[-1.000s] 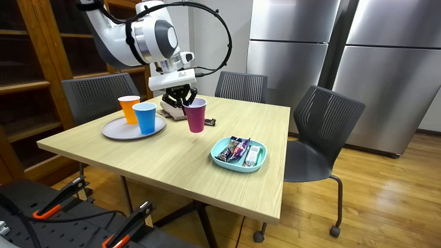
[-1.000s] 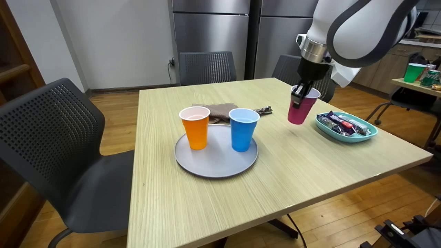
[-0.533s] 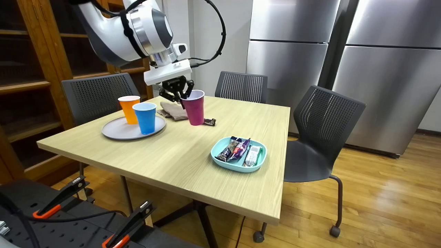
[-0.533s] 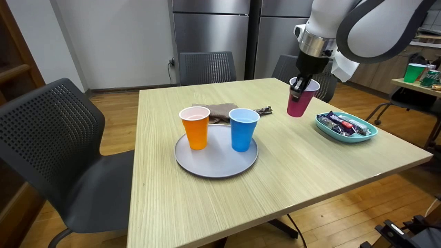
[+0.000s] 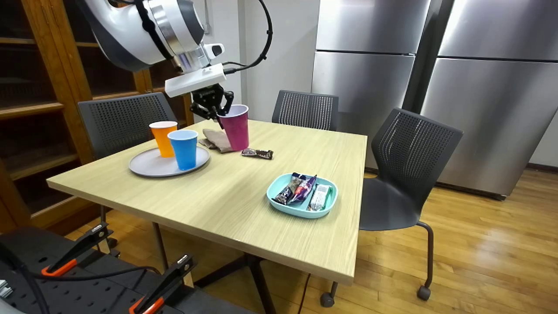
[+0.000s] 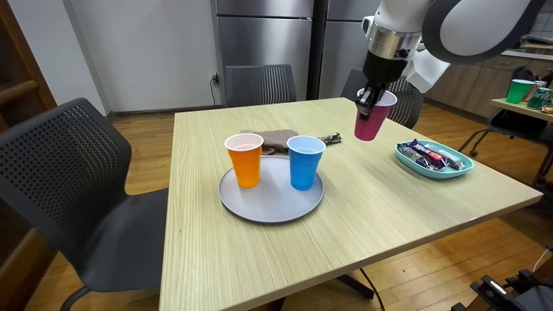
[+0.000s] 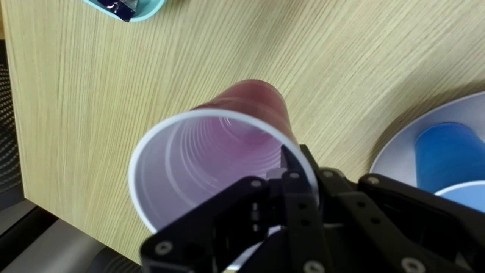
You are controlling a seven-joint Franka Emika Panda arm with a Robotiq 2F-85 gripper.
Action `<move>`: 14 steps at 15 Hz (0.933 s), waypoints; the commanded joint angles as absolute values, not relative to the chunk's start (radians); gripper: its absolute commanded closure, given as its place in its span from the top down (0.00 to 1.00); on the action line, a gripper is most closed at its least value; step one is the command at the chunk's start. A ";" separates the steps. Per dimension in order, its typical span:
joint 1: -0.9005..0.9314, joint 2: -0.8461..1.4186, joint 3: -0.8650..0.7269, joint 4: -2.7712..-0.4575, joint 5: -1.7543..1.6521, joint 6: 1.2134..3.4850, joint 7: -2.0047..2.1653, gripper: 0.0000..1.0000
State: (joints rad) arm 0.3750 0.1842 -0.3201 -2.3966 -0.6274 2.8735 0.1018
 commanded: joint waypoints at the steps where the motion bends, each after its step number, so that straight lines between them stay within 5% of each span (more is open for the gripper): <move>1: 0.418 0.097 -0.326 -2.421 -0.662 2.773 0.161 0.00; 6: 0.447 0.014 -0.316 -2.412 -0.663 2.671 0.149 0.00; 7: 0.324 -0.006 -0.183 -2.407 -0.670 2.645 0.147 0.00; 14: 0.216 -0.052 0.010 -2.353 -0.586 2.524 0.093 0.00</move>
State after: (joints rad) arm 0.2682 -0.0256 -0.0664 -2.3837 -0.6164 2.5953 0.1219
